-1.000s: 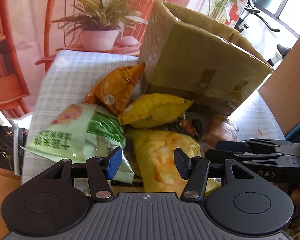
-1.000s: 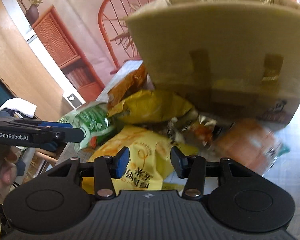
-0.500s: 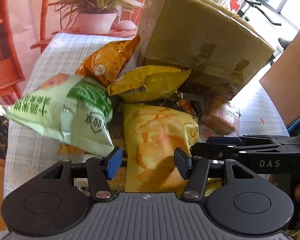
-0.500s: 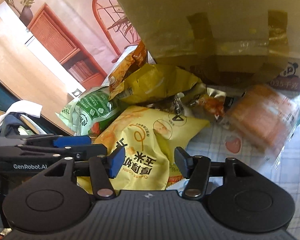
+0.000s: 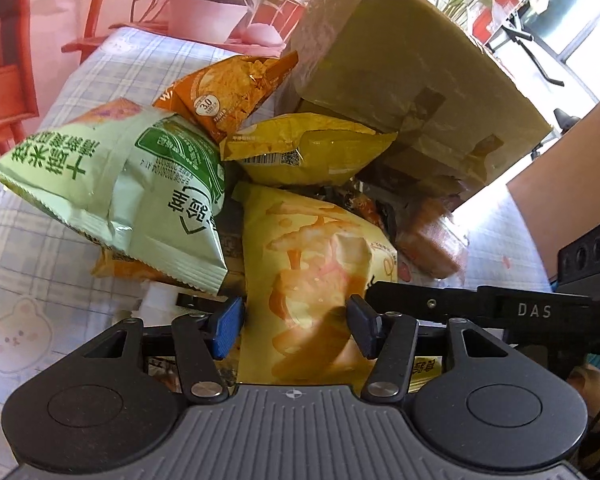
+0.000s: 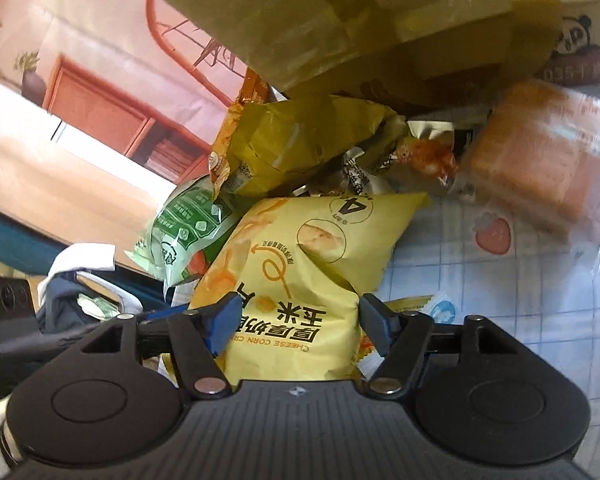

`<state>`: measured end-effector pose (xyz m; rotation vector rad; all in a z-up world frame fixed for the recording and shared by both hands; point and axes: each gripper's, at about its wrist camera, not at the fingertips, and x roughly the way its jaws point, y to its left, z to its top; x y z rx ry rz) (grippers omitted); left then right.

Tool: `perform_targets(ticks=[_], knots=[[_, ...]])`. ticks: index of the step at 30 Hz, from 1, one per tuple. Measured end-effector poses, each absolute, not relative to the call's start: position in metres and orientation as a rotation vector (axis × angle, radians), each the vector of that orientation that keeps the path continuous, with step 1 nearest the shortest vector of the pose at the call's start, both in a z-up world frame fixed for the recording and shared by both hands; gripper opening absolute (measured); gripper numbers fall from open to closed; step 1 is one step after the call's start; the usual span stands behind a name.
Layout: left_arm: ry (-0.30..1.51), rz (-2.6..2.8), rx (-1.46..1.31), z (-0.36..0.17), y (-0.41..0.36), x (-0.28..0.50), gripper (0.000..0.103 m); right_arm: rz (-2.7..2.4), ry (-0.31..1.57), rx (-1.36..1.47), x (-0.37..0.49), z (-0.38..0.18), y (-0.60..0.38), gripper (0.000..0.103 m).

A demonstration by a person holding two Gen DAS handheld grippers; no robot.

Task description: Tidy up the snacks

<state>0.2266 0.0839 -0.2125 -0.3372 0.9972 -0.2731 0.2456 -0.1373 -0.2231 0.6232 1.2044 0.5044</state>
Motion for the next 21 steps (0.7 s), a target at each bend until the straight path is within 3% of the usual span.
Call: perform_targets(ticks=[6, 13, 21], knots=[[0.987, -0.286, -0.342, -0.212, 0.082, 0.225, 0.051, 0.502, 1.201, 0.626, 0.245, -0.223, -0.136, 0.067], [0.974, -0.317, -0.313, -0.204, 0.075, 0.222, 0.049, 0.515, 1.172, 0.623, 0.236, -0.213, -0.138, 0.055], [0.925, -0.376, -0.303, -0.181, 0.062, 0.220, 0.049, 0.530, 1.087, 0.547, 0.228, -0.180, -0.144, 0.055]])
